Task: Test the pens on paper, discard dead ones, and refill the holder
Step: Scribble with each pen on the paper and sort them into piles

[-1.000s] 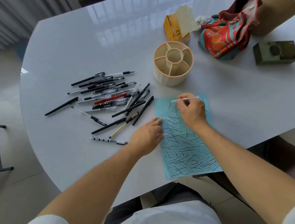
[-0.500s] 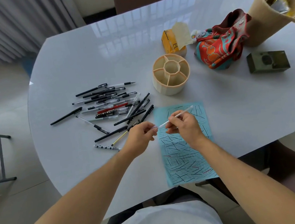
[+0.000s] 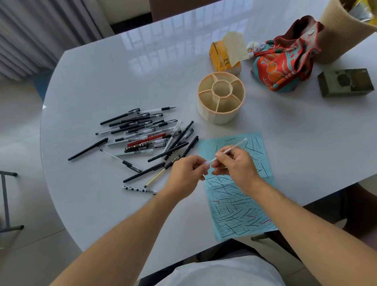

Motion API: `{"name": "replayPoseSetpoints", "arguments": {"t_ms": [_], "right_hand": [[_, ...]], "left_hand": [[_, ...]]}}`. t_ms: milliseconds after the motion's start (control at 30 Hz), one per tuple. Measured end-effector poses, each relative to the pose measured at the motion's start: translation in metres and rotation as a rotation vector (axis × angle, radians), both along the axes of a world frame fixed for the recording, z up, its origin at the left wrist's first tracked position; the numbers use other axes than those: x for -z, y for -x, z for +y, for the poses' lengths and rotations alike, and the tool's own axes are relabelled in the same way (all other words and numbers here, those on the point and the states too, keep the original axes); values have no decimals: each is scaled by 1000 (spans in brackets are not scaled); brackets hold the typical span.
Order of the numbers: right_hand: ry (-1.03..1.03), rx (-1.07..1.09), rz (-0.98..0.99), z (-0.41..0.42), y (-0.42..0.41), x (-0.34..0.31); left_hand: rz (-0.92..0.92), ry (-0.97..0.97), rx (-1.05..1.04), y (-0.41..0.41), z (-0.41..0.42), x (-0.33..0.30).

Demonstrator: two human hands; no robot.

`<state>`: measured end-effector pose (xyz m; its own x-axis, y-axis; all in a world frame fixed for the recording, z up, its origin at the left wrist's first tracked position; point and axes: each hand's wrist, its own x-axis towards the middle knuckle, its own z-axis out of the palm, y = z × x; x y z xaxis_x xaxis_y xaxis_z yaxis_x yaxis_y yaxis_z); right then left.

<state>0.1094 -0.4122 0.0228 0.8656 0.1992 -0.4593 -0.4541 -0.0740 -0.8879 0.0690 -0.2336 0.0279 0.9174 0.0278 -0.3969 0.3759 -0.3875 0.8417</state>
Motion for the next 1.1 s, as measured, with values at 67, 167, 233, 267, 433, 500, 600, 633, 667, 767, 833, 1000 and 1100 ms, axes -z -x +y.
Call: {"name": "replayPoseSetpoints", "arguments": {"t_ms": [67,167,233,267,433,500,600,633,667,767,833,1000,1100], "right_hand": [[11,-5,6,1,1,2],[39,-23,14,5,5,3],[62,-38,15,9,11,5],[75,-45,19,11,15,5],[175,-272,53,24,29,8],[190,-388,52,38,28,8],[288,-357,-116,59,12,11],[387,-358,-253,64,4,13],[493,-389,-395,68,-4,16],[685,-587,-659,78,-27,26],[772,-735,-769,84,-36,29],[995,-960,-1021,91,-49,34],[988,-1055,-1045,90,-56,32]], "left_hand": [[-15,-40,13,2,-3,-1],[-24,-120,50,10,-5,-1],[-24,-141,52,18,-4,1],[-20,-150,56,22,-3,2],[74,-193,178,44,12,3],[136,-187,133,54,24,5],[204,-282,-65,76,54,7],[222,-324,-151,87,67,8],[241,-351,-239,99,80,8],[303,-417,-444,143,118,11],[350,-464,-501,168,138,13],[468,-491,-601,203,157,24],[498,-501,-581,209,158,28]]}}
